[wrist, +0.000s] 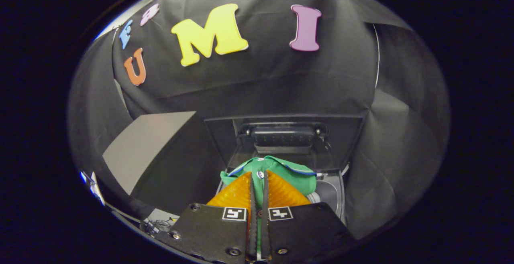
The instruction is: Put the clothes into the washing machine and then close the washing machine lid.
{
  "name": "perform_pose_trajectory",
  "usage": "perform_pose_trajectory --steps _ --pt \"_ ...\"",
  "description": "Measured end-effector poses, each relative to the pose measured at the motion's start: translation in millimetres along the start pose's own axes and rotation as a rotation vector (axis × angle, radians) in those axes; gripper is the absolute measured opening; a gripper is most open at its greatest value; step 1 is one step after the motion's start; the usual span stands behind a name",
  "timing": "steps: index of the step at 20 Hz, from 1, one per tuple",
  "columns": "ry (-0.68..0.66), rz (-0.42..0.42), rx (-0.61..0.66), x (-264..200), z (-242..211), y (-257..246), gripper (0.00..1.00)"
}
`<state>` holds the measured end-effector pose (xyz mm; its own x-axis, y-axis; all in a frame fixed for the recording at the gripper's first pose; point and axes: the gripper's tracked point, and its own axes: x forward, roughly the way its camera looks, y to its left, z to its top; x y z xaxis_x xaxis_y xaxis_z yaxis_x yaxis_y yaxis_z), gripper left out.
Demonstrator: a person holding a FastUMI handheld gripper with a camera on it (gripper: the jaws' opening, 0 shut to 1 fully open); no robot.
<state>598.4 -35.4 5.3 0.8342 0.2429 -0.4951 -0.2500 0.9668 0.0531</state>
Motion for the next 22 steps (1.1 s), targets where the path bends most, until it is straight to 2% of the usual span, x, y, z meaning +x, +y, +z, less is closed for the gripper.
perform_pose_trajectory --steps 13,19,22 --pt "0.244 -0.099 0.132 90.8 -90.9 -38.1 0.07" --pt "0.370 -0.151 0.250 121.8 -135.6 -51.1 0.07" --pt "0.415 -0.172 0.238 128.9 -154.5 -54.6 0.07"
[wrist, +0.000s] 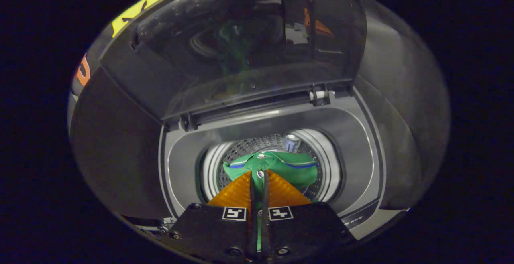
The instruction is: Put the clothes into the washing machine and then close the washing machine lid.
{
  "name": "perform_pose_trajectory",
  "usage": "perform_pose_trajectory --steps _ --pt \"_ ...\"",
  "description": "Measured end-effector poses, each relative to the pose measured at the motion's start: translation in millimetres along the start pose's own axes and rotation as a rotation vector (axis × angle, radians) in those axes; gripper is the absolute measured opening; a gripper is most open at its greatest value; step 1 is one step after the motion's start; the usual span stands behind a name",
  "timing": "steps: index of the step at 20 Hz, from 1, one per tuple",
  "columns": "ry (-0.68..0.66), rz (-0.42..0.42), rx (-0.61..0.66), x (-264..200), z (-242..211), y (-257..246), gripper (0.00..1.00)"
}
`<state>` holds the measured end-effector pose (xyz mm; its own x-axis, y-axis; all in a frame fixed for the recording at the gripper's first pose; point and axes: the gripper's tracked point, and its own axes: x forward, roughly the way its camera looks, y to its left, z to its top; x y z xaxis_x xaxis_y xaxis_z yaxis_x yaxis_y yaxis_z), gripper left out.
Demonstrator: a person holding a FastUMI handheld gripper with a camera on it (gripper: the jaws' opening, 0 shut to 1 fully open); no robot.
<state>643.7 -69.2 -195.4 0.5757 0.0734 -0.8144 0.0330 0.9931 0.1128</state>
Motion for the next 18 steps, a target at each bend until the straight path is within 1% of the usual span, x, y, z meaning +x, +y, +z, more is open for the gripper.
perform_pose_trajectory --steps 4,10,12,17,18 --pt "0.027 -0.030 -0.044 10.4 -12.8 -2.5 0.07" --pt "0.009 -0.052 -0.067 6.4 -12.6 -4.1 0.16" --pt "-0.011 -0.061 -0.067 3.0 -13.1 -5.3 0.27" --pt "-0.035 -0.079 -0.077 -5.8 -13.6 -11.4 0.81" --pt "-0.038 -0.086 -0.079 -6.1 -13.3 -13.9 0.81"
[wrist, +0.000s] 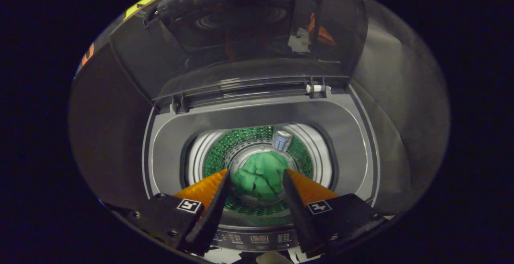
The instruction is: Put the clothes into the washing machine and then close the washing machine lid.
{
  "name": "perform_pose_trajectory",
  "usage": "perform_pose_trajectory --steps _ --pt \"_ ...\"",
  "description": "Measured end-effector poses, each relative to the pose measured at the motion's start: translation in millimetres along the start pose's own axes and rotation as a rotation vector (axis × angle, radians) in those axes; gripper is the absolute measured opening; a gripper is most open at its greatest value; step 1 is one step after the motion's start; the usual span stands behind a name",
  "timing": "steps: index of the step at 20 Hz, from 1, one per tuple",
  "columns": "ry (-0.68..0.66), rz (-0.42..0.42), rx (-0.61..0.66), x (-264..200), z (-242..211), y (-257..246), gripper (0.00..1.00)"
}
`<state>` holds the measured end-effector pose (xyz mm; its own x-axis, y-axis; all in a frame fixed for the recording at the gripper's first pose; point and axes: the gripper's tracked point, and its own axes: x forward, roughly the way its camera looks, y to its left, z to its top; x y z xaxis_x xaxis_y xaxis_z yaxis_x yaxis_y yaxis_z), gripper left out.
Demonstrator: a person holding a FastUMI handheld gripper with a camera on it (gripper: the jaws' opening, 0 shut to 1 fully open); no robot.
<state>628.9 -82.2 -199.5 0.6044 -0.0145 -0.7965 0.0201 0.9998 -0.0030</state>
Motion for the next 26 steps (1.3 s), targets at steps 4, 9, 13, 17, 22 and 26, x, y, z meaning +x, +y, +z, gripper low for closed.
perform_pose_trajectory --steps 4,9,13,17,22,26 --pt "-0.020 -0.009 -0.013 -7.6 0.4 -4.2 0.81" --pt "-0.078 -0.013 -0.068 -22.2 7.3 0.6 0.81" --pt "-0.157 -0.012 -0.128 -40.7 20.0 5.7 0.81" --pt "-0.246 -0.004 -0.155 -70.2 41.5 13.1 0.81" --pt "-0.348 0.013 -0.142 -105.3 72.0 15.6 0.81" --pt "-0.417 0.010 -0.152 -132.2 100.3 14.7 0.81"
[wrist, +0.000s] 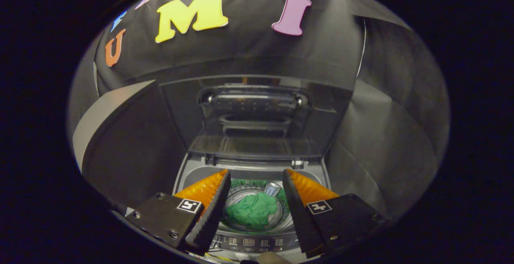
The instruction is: Put the clothes into the washing machine and then close the washing machine lid.
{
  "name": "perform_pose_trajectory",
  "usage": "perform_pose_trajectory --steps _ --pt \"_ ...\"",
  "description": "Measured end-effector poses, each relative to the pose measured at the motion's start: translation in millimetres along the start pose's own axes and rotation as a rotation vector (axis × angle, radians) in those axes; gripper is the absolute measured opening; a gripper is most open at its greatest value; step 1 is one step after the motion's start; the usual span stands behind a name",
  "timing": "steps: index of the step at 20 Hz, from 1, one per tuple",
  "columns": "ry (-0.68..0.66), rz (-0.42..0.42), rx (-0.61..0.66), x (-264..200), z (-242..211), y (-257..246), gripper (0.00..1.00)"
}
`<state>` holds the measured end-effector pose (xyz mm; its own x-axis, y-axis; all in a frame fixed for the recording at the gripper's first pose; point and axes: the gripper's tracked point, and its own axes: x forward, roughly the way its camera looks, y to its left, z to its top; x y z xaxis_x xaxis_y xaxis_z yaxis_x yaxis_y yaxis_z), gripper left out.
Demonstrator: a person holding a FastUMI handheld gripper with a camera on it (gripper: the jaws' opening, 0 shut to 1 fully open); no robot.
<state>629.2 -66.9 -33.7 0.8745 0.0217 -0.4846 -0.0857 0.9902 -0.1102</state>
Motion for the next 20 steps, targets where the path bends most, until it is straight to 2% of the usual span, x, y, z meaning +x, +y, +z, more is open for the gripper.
perform_pose_trajectory --steps 11,16,20 --pt "-0.174 -0.016 -0.023 -7.9 103.6 -0.5 0.81" --pt "-0.207 -0.012 -0.005 9.9 144.9 1.3 0.81" --pt "-0.195 -0.012 -0.007 38.3 160.8 -1.0 0.81"
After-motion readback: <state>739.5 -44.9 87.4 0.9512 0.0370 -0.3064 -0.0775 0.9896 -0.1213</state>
